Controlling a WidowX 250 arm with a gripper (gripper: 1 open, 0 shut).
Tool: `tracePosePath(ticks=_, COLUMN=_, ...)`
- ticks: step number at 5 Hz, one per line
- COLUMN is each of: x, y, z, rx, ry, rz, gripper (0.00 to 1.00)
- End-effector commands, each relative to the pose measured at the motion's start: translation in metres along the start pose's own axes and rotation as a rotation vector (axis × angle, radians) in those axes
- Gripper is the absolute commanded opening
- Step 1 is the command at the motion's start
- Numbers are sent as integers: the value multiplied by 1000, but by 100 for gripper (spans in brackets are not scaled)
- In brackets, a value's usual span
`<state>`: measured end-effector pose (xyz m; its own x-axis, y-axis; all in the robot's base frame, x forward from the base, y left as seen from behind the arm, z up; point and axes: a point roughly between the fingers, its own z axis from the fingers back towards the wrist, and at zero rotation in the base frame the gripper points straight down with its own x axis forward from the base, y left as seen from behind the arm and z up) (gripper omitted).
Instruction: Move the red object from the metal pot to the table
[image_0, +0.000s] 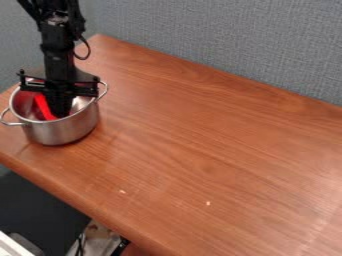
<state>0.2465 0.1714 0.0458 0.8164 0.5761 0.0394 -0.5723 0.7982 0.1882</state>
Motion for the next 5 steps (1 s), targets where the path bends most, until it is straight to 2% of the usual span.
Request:
tracePosePath(ticks=1, x=2, y=6, z=16, rx=-14, ry=-27, rz=16, gripper=0)
tracePosePath(ticks=2, x=1, y=5, z=27, rx=-35, ry=-36, rz=20, gripper=0)
tracePosePath(ticks=5, x=0, y=1, z=93, rx=-133, ry=-108, rz=13, gripper=0)
